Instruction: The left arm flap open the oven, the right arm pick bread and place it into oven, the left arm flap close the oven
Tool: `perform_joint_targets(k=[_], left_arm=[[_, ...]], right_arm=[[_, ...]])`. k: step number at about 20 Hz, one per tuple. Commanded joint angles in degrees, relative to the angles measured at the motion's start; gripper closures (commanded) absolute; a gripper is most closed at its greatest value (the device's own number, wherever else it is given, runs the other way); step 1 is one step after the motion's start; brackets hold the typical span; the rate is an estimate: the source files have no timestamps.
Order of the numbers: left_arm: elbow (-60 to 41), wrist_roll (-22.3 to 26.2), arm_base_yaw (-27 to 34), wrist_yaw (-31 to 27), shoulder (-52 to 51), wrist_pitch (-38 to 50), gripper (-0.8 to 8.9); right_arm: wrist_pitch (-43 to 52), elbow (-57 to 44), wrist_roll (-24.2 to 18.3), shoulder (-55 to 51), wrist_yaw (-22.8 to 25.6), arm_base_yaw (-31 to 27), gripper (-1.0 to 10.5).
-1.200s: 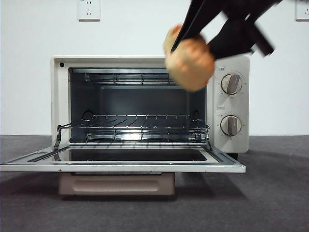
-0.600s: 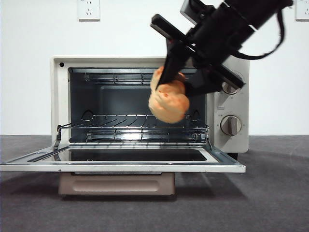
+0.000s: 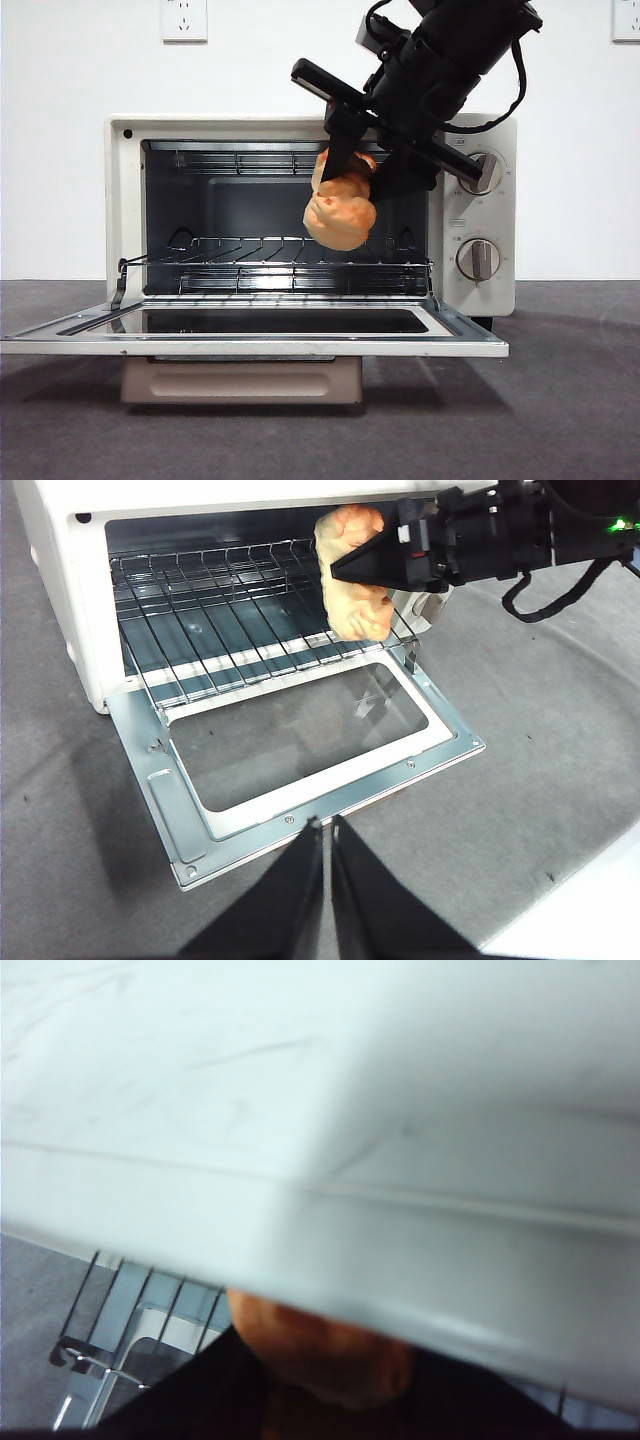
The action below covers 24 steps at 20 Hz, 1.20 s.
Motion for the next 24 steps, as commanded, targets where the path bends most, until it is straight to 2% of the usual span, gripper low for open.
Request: perform_joint_targets(k=[1,10,16,21,24], left_arm=[[1.0,-0.1,-0.5,-0.4,0.0,0.6,7.98],[1.0,-0.1,-0.5,-0.8,0.1,1.0,7.98],[1.0,-0.4,-0.5,-0.9,0.1,0.9,7.98],[1.0,-1.2,0.0,-2.4,4.1,-2.0,7.98],[1.0,1.3,2.3,-2.0,10.7,-2.8,7.99]], right_arm=[[0.5,1.4,0.6,1.0,1.6,0.2,7.5],[-1.3,1.4,0.6,1.0,1.6,0.1,5.4],[-4.7,1.4,0.4,-1.2,1.5,0.2,5.4],[-18.0,1.4,0.1,-10.9,1.5,1.5,5.4],[-27.4,1.4,-3.3,-18.4,1.4,3.8,5.4]])
